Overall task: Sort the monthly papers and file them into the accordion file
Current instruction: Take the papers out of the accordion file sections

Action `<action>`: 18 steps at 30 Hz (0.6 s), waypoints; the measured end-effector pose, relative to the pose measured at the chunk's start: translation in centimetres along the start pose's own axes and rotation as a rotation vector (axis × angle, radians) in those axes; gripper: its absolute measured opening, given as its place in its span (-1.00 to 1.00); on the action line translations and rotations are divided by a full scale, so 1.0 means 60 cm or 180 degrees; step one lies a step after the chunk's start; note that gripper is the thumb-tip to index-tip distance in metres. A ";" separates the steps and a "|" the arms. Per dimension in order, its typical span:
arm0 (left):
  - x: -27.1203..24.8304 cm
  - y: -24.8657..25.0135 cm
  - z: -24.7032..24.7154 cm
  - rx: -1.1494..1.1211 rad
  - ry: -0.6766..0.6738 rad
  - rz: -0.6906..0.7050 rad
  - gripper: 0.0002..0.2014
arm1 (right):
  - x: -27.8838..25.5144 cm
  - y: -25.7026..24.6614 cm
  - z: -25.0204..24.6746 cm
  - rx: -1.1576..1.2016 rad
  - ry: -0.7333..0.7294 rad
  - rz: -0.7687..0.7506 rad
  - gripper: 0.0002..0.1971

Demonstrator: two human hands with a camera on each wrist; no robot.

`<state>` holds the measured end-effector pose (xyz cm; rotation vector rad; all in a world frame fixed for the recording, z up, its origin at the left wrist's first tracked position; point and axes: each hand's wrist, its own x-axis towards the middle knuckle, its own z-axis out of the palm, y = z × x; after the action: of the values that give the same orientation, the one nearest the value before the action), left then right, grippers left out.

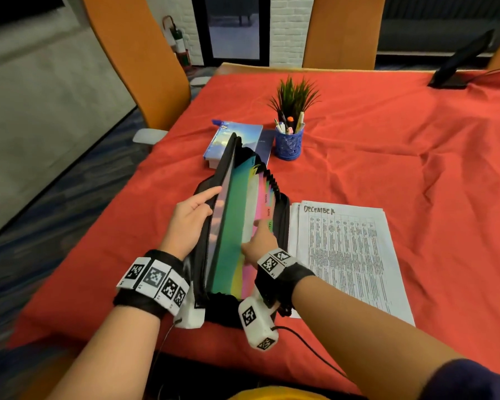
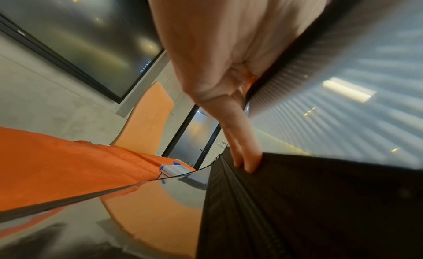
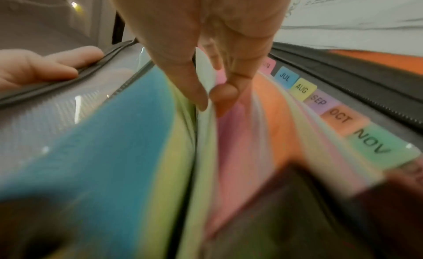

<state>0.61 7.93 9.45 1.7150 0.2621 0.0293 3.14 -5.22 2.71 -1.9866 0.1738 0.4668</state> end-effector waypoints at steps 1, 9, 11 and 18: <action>0.001 -0.002 -0.001 0.0004 -0.0011 0.0007 -0.49 | 0.002 0.001 -0.002 -0.0137 0.0035 -0.0070 -0.42; 0.008 -0.009 -0.010 0.0041 0.0051 0.0109 -0.48 | 0.017 0.072 -0.145 -0.0275 0.0541 0.0152 -0.65; 0.007 -0.012 -0.003 0.0113 0.0044 0.0130 -0.51 | 0.012 0.116 -0.193 -0.0347 0.0681 0.0419 -0.66; 0.002 -0.006 -0.004 0.0163 0.0012 0.0070 -0.51 | -0.003 0.223 -0.328 -0.0196 0.1295 0.0888 -0.63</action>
<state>0.62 8.22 9.10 1.7690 0.2487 0.0424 3.52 -28.74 -0.82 -2.1091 0.7047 0.2385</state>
